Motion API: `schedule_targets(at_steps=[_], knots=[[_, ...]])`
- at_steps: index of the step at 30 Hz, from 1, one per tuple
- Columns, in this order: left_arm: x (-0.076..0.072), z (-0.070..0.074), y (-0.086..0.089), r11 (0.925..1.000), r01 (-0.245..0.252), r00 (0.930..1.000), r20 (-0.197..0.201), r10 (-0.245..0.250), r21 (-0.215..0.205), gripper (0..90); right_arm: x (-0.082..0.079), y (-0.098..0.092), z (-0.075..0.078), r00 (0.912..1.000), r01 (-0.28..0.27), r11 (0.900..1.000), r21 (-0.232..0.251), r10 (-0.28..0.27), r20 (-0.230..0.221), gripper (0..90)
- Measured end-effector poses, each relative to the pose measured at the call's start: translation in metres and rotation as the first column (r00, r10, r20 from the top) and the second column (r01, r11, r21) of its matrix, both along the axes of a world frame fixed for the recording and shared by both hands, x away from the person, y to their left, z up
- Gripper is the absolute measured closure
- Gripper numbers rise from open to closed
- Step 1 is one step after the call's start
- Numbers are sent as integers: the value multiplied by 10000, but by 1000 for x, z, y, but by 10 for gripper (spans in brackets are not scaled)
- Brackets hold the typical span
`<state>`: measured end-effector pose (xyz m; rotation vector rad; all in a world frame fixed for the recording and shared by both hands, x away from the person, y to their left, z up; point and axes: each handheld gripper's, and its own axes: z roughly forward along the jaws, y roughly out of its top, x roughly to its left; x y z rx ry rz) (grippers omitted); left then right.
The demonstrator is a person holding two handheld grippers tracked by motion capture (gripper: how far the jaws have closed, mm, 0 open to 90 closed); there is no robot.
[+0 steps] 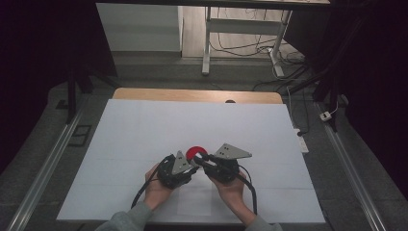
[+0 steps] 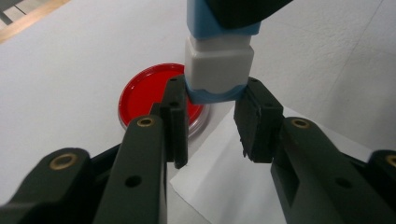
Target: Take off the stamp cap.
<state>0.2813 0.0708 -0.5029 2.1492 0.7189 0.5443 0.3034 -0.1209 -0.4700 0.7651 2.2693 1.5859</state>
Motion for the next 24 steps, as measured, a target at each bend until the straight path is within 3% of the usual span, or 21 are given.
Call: schedule_targets(at_steps=[4,7,8,10,11,13,16,24], knots=[[-1,-1,-2,9993,-4,9998,188,-3,384,658,0,1,0,10000,-49,9999,-153,48,-52,754],[-3,-1,-5,9958,20,9989,473,-63,918,658,2,1,0,9998,-125,9997,-219,122,-133,754],[-3,-1,-4,9977,41,9994,344,-65,683,658,2,0,0,9998,-145,9996,-228,141,-152,754],[1,-7,-2,9969,-48,9999,-113,57,783,658,1,-4,6,9995,141,9999,-71,-138,288,754],[1,-7,-2,9969,-48,9999,-113,57,783,658,1,-7,10,9989,232,9997,28,-233,405,755],[3,-6,2,9995,-77,9994,-349,87,294,658,2,-11,13,9989,277,9994,224,-285,377,754],[2,-1,6,9999,-99,9998,-163,100,49,657,4,-17,15,9987,364,9987,357,-376,341,754],[-1,5,21,9999,-30,9999,135,31,-119,654,4,-15,12,9994,199,9994,283,-206,262,753]])
